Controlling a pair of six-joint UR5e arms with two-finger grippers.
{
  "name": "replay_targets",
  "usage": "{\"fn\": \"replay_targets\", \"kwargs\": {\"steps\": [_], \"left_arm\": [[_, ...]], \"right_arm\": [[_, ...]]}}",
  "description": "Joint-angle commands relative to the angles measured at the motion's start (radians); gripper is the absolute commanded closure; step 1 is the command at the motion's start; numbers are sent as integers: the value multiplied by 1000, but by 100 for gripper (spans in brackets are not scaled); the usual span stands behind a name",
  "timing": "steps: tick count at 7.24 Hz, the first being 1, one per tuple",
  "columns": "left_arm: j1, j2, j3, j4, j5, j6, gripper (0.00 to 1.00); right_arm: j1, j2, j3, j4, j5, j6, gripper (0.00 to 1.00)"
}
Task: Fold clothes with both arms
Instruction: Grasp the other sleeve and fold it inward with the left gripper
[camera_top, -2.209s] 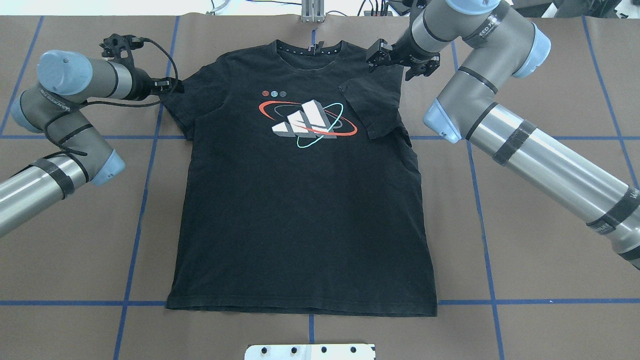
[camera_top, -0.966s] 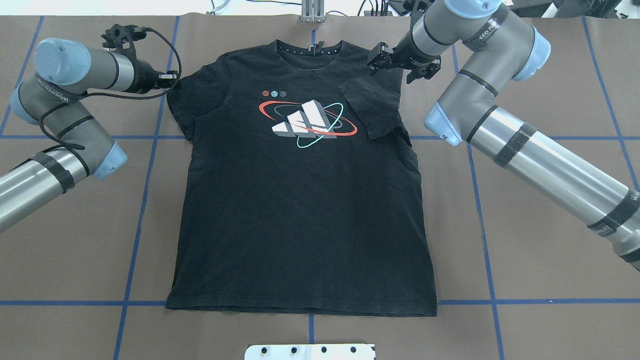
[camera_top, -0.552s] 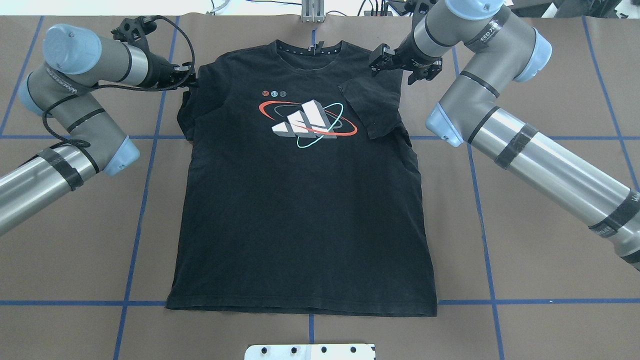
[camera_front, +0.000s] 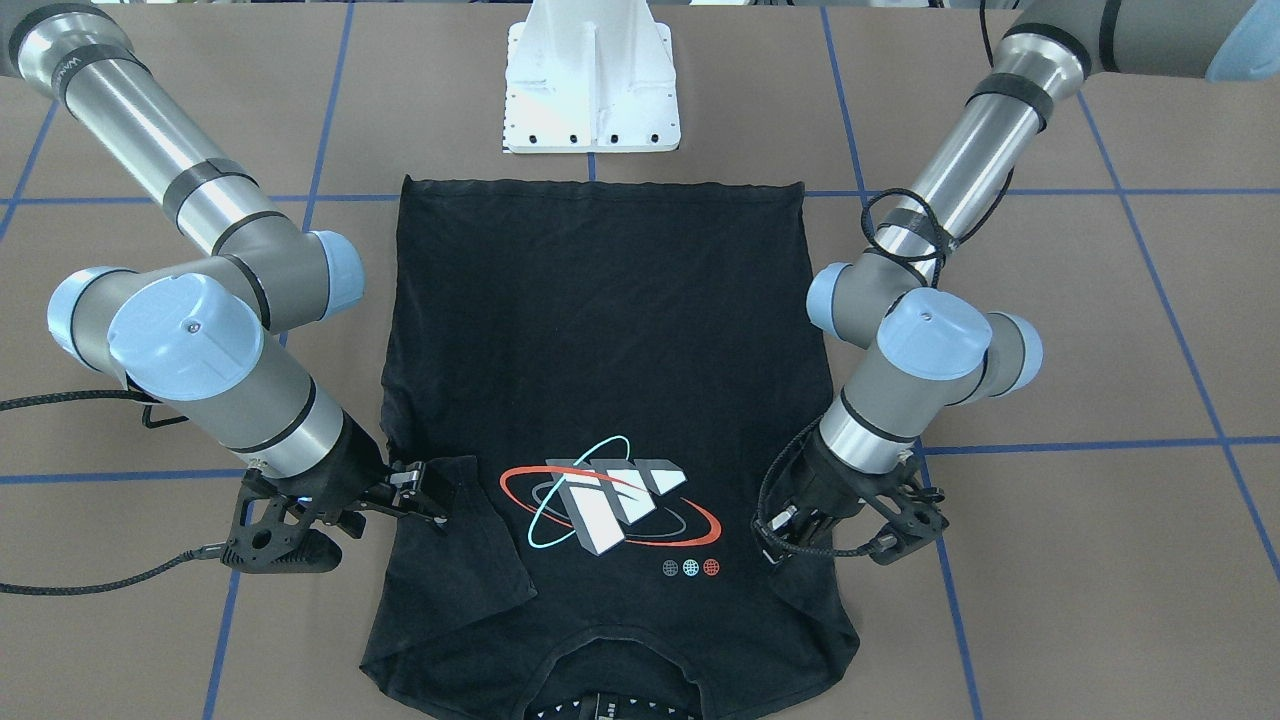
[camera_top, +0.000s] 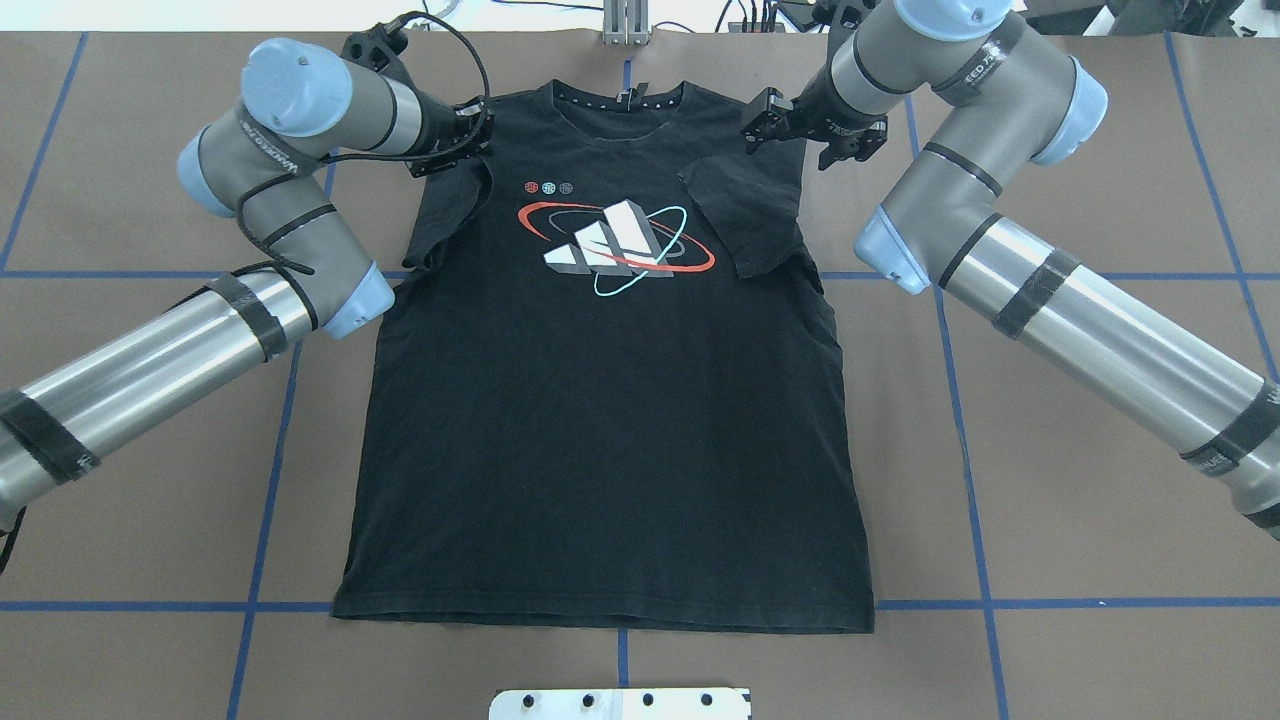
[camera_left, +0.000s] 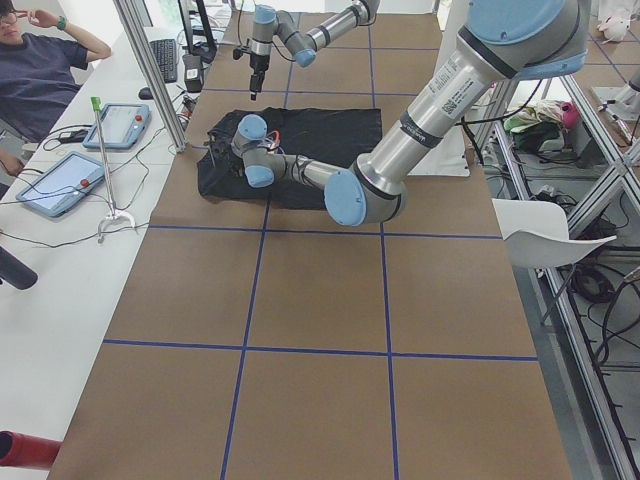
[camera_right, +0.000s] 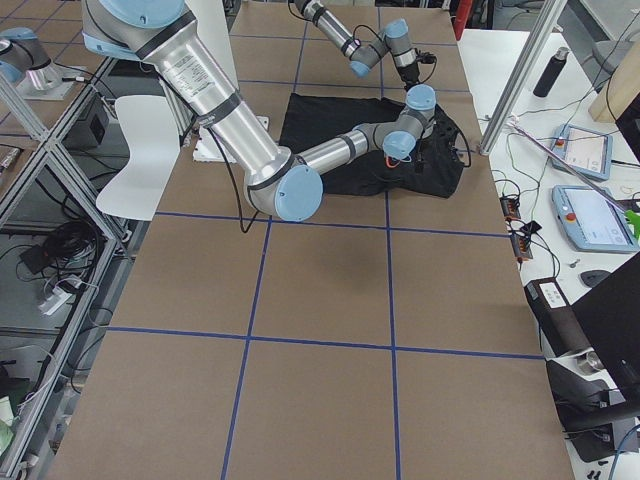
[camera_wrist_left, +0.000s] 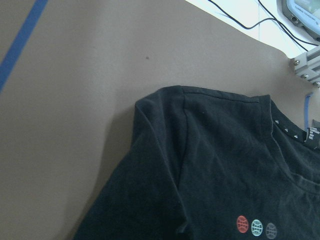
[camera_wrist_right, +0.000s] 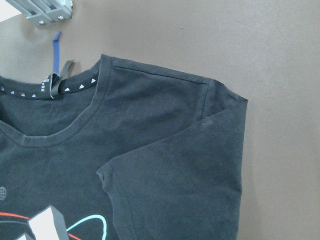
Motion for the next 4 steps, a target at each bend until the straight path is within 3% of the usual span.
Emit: {"fn": "replay_targets", "kwargs": {"steps": [1, 4], "left_arm": [[31, -43, 41, -7, 75, -104, 100], [54, -75, 65, -23, 104, -163, 100]], "right_arm": [[1, -5, 1, 0, -1, -1, 0], [1, -14, 1, 2, -5, -1, 0]]}}
